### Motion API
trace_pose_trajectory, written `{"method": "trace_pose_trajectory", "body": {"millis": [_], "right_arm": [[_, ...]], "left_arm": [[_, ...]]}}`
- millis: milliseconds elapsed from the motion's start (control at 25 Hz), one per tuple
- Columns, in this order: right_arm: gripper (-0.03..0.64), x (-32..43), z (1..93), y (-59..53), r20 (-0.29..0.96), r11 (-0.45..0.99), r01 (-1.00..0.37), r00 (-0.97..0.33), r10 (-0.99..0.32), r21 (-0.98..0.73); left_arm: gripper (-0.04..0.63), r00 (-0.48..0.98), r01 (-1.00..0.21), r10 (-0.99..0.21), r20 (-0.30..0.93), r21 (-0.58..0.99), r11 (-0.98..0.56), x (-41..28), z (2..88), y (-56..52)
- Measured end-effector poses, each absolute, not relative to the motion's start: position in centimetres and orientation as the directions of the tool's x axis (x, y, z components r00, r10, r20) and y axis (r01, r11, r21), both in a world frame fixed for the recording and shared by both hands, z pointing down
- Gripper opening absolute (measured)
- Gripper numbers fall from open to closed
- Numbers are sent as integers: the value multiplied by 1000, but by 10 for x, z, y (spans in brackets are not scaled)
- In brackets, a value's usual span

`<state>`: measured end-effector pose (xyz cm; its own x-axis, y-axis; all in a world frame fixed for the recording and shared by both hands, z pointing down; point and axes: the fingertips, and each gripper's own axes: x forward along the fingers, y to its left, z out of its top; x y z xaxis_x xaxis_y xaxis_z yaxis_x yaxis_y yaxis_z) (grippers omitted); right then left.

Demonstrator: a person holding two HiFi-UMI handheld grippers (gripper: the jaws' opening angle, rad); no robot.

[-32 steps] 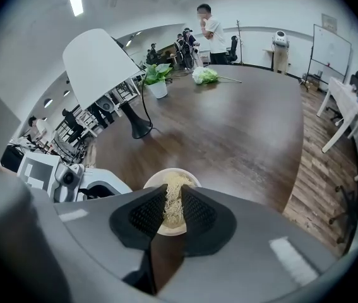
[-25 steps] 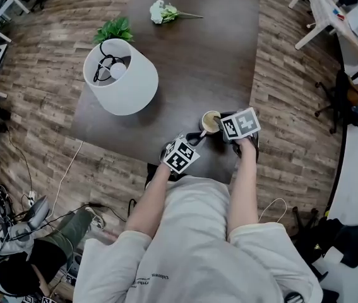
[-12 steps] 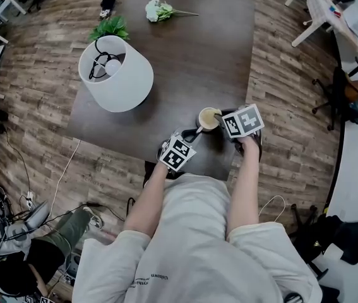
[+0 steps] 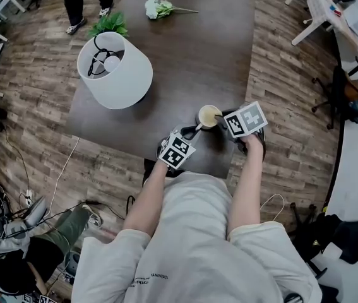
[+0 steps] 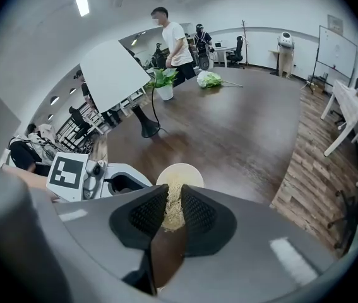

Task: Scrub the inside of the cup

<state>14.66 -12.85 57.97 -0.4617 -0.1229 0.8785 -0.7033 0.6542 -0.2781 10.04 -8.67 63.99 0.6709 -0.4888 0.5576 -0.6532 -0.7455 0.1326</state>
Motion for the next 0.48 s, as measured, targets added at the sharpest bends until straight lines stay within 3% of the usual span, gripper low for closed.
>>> {"method": "trace_pose_trajectory", "body": {"millis": [480], "right_arm": [[87,130,599,-121,892,680,-666,-450,-37,-307]], "left_arm": [[46,670,-647,-471,573,141,-749,97,640,-85]]}}
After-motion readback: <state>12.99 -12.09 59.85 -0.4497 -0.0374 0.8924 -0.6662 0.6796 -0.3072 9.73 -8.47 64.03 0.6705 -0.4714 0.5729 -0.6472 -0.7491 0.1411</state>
